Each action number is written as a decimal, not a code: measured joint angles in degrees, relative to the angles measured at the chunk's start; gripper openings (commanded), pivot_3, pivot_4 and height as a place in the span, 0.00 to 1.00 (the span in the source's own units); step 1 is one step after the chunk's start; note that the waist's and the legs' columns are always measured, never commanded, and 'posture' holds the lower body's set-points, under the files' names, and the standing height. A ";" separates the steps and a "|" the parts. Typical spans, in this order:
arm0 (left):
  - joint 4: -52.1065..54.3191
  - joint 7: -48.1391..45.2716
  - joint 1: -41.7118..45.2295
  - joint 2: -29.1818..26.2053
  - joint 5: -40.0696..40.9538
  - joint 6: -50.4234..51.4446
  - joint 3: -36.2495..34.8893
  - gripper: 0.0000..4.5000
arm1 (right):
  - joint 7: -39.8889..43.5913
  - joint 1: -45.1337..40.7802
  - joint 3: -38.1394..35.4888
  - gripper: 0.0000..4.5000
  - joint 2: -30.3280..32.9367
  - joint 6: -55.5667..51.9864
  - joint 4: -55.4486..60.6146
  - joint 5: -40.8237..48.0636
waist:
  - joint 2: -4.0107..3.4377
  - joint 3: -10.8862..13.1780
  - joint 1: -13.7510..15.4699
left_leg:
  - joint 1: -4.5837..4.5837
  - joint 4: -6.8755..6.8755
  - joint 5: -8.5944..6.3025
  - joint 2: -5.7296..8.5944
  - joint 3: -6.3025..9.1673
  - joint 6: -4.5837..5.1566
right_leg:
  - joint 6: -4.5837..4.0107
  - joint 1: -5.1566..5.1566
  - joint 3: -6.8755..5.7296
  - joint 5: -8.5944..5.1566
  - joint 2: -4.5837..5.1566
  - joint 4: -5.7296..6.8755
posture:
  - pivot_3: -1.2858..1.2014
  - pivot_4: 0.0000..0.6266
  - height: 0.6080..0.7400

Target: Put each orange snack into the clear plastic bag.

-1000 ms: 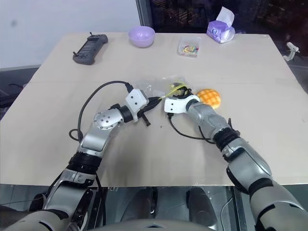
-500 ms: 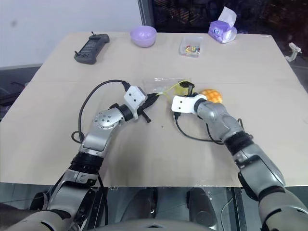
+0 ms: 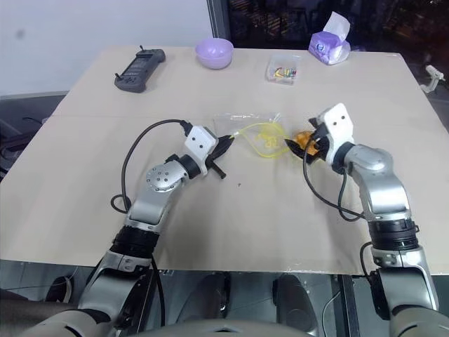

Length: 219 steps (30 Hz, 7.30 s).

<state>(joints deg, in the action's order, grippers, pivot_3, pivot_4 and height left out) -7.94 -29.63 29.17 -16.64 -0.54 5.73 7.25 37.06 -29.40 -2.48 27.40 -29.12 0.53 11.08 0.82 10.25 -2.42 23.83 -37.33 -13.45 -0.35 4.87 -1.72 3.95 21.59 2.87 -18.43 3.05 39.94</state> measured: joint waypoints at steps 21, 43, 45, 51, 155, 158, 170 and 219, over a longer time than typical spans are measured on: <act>-0.01 2.41 -0.04 0.79 0.01 0.73 -0.40 0.00 | -8.17 -4.51 2.04 0.72 -2.74 12.73 -23.14 -6.81 | 0.10 -0.16 0.44 | -0.04 -0.05 0.11 0.02 0.05 -0.19 | 0.00 -0.08 -0.07 0.00 0.01 0.01 | 0.52 0.24 1.00; 0.02 1.81 -0.02 1.03 0.04 1.17 -0.08 0.00 | 4.85 1.04 9.11 0.01 6.57 18.13 -7.57 -11.00 | 0.10 -0.17 -0.18 | -0.02 0.01 0.09 -0.04 0.01 -0.16 | 0.00 -0.02 -0.02 0.00 -0.04 -0.03 | 0.52 0.24 1.00; 0.02 1.64 -0.02 1.03 0.03 1.17 -0.04 0.00 | 6.87 0.24 9.02 0.01 6.73 16.57 -3.39 -9.02 | 0.10 -0.17 -0.11 | -0.01 0.01 0.08 -0.04 0.02 -0.14 | 0.00 -0.02 -0.03 0.00 -0.03 -0.03 | 0.52 0.24 1.00; 0.01 1.09 -0.02 1.05 0.01 1.17 0.03 0.00 | 7.68 -3.24 8.95 0.01 5.58 12.29 1.73 -6.57 | 0.11 -0.17 0.33 | 0.01 -0.01 0.10 -0.01 0.06 -0.17 | 0.00 -0.02 -0.08 0.00 -0.01 -0.05 | 0.52 0.24 1.00; -7.54 -3.68 10.02 2.14 0.27 -7.94 0.77 0.00 | 0.59 -13.06 8.83 0.01 8.00 27.84 -20.96 -16.82 | 0.09 -0.11 -0.07 | 0.01 -0.03 0.13 0.01 -0.04 -0.22 | 0.01 0.03 0.02 0.00 0.02 0.01 | 0.52 0.24 1.00; -9.04 0.67 16.44 2.22 0.26 -10.37 -2.11 0.00 | -3.76 -18.77 6.51 0.01 6.59 29.96 -20.72 -16.35 | 0.09 -0.11 0.03 | 0.05 -0.01 0.13 0.01 -0.03 -0.23 | 0.01 0.03 0.00 0.00 0.03 -0.08 | 0.52 0.24 1.00; -11.54 2.91 16.05 1.79 0.57 -13.00 -4.20 0.00 | 0.97 -15.29 7.95 0.49 9.50 29.34 -16.43 -15.92 | 0.08 -0.11 0.05 | 0.06 0.04 0.13 0.05 -0.05 -0.23 | 0.01 0.05 0.01 0.00 0.07 -0.08 | 0.52 0.24 1.00; -6.33 -1.63 11.09 -7.71 -17.22 -28.47 8.19 0.00 | 13.31 -20.39 20.70 0.42 5.46 29.47 -7.50 -23.35 | 0.05 -0.11 0.00 | 0.06 -0.02 0.13 0.05 0.07 -0.23 | 0.01 0.04 -0.10 0.00 0.05 -0.05 | 0.52 0.24 1.00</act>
<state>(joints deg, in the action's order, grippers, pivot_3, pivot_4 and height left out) -14.27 -31.26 40.26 -24.35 -17.76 -22.74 15.44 50.37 -49.79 18.22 32.86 0.35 -6.98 -12.27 0.88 10.15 -2.42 23.89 -37.35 -13.32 -0.30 4.94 -1.95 3.96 21.63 2.77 -18.43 3.10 39.89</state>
